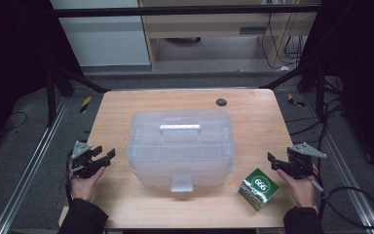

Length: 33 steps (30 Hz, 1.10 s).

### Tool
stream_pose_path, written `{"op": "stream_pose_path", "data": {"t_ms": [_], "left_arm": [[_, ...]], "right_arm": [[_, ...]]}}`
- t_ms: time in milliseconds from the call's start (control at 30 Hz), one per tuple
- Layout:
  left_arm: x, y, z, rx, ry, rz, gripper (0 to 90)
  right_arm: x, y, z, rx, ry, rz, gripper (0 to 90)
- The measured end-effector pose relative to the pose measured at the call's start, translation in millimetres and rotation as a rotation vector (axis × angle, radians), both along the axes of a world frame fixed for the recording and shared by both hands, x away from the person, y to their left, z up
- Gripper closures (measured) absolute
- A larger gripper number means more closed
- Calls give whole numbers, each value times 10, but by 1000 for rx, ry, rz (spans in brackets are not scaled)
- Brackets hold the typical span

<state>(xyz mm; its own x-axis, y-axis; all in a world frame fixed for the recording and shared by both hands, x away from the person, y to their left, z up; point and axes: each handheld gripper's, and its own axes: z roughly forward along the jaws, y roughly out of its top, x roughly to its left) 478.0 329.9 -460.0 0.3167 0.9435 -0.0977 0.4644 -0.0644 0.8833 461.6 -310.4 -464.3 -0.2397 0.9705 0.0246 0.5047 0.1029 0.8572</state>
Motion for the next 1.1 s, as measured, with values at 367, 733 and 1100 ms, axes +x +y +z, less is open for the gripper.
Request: {"op": "stream_pose_path", "data": {"t_ms": [367,733,1100], "left_arm": [[-47,11,240,28,-49,-35,396],[-77,14,515,7,-75,-115,297],[-56,-64,778,33,-82,-174,276]], "right_arm": [[-31,243,222,-37,2,102,203],[-58,378,317,-47,0,150,194],[-55,375,293,-49,16,146,191]]}}
